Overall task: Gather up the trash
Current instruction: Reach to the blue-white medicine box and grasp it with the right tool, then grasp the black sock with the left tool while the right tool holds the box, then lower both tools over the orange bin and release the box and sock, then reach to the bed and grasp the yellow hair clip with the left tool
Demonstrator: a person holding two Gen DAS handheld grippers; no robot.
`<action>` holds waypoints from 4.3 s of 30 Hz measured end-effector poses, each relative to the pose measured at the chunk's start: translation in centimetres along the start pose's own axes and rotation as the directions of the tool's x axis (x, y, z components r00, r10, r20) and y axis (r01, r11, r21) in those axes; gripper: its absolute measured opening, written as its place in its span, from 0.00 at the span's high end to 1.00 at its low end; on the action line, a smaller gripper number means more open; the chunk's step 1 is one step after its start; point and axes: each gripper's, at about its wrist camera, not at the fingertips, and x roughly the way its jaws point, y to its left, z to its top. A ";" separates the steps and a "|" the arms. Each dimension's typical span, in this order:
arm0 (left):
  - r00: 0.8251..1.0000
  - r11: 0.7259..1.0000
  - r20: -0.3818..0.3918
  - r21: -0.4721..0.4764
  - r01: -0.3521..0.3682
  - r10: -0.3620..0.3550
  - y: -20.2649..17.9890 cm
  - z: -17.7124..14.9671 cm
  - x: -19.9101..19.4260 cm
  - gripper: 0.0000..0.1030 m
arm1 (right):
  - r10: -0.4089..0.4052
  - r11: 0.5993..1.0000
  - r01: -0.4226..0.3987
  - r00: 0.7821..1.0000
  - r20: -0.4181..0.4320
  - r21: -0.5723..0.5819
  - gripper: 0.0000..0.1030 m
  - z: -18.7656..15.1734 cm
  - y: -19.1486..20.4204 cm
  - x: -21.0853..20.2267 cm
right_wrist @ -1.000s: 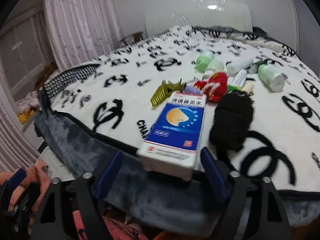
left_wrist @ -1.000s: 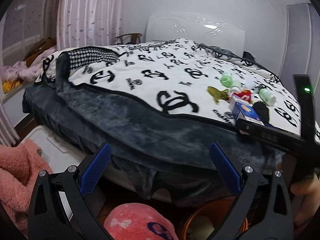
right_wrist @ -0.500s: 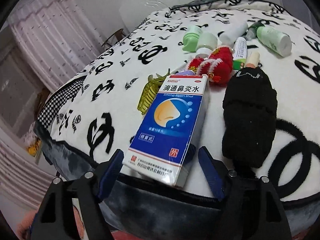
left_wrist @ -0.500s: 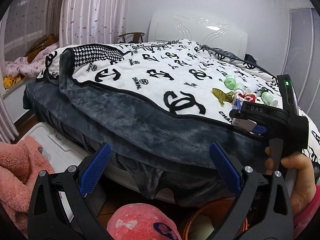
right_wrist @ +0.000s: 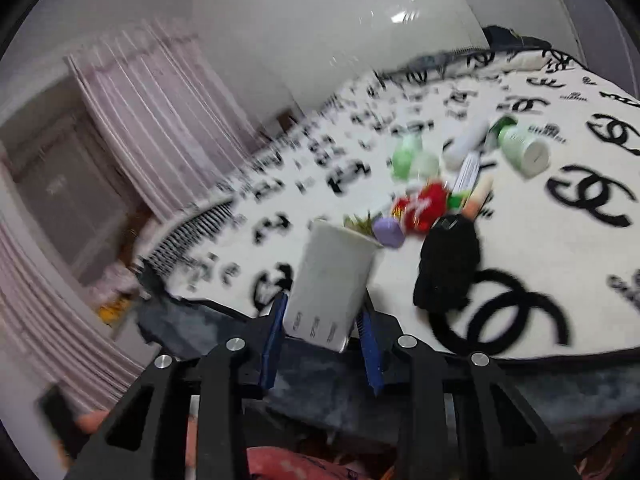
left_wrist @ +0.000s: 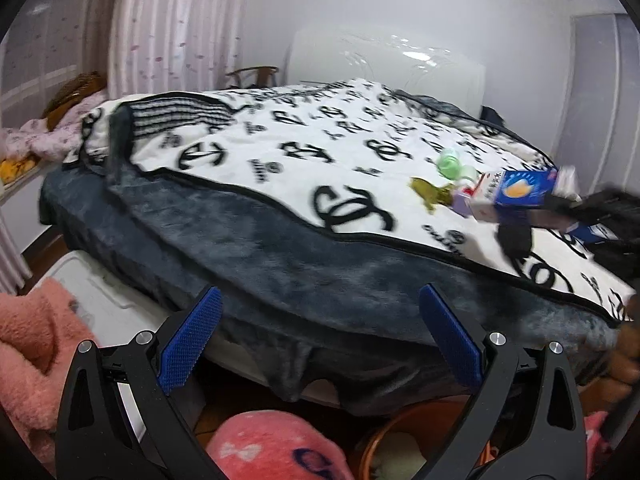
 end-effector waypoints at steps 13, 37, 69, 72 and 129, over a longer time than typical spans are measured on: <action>0.987 0.970 -0.026 0.185 0.160 -0.158 -12.7 3.7 5.2 0.07 | -0.075 0.997 0.076 0.966 0.247 0.004 0.70 1.8 -4.5 -12.3; 0.895 0.875 -0.243 0.226 0.427 -0.374 -19.9 5.1 10.4 0.53 | -0.176 0.982 0.187 0.929 0.326 -0.001 0.70 -3.4 -6.7 -20.1; 0.607 0.903 -0.791 0.206 0.377 -0.073 -15.2 -20.8 17.0 0.30 | -0.313 0.935 0.355 0.828 -0.466 0.003 0.35 -22.6 -15.8 -0.8; 0.608 0.906 -0.790 0.200 0.373 -0.076 -15.1 -20.9 17.1 0.30 | -0.316 0.933 0.359 0.828 -0.463 0.006 0.34 -22.7 -15.7 -1.0; 0.893 0.921 -0.265 0.041 0.387 -0.363 -8.6 10.8 19.3 0.92 | -0.278 0.960 0.263 0.937 -0.213 -0.093 0.23 -16.6 -10.9 -5.8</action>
